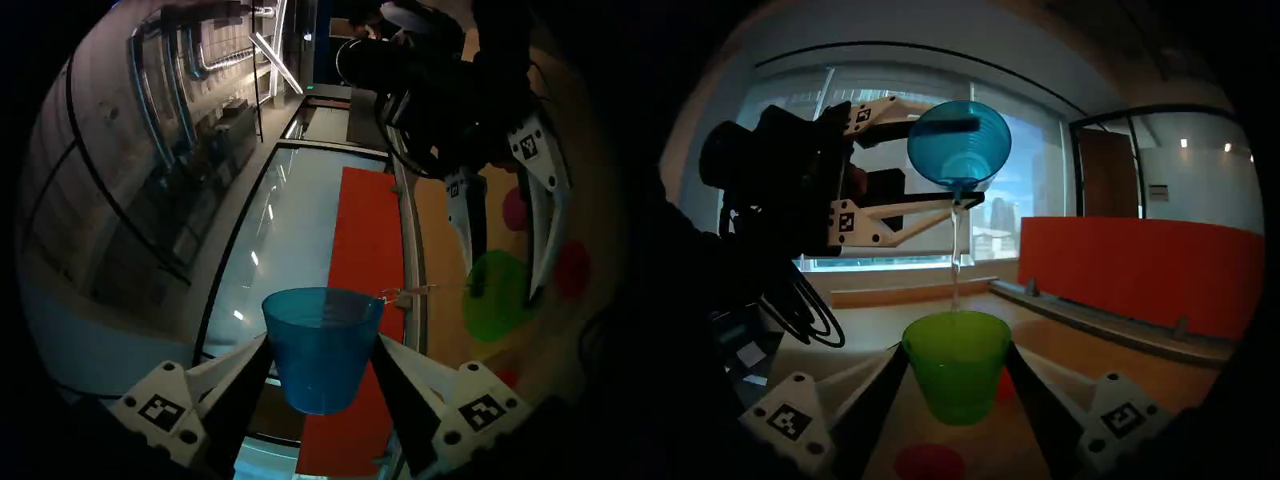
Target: Pour water
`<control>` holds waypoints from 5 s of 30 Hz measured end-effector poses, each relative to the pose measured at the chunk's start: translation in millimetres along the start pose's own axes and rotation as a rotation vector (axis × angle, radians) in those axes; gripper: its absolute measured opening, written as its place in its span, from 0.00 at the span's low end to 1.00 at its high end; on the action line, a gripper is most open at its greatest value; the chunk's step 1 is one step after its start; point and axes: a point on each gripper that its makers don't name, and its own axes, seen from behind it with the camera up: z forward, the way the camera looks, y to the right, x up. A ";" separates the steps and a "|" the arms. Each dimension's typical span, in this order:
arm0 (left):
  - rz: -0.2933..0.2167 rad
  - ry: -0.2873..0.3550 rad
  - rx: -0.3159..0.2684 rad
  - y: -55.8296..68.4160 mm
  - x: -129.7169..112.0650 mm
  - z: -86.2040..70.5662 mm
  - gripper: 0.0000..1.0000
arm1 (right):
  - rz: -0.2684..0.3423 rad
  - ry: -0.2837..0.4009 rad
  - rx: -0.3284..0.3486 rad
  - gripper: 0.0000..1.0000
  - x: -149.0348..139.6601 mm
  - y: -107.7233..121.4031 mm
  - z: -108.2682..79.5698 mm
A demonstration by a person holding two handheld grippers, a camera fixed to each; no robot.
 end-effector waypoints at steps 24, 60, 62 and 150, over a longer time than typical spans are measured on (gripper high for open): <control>0.091 0.000 0.025 -2.2 4.2 -2.5 0.81 | -0.007 0.003 0.000 0.89 3.0 0.1 -0.7; 0.138 -0.004 0.040 -10.5 3.1 -3.3 0.81 | -0.008 0.009 -0.003 0.89 6.7 1.5 -0.3; 0.121 -0.019 0.046 -12.2 -1.9 -2.1 0.81 | -0.009 0.008 -0.004 0.89 7.0 1.4 -0.8; -1.428 -0.017 -0.030 34.6 -62.0 -9.6 0.81 | -0.021 0.022 -0.089 0.89 19.1 27.2 -28.8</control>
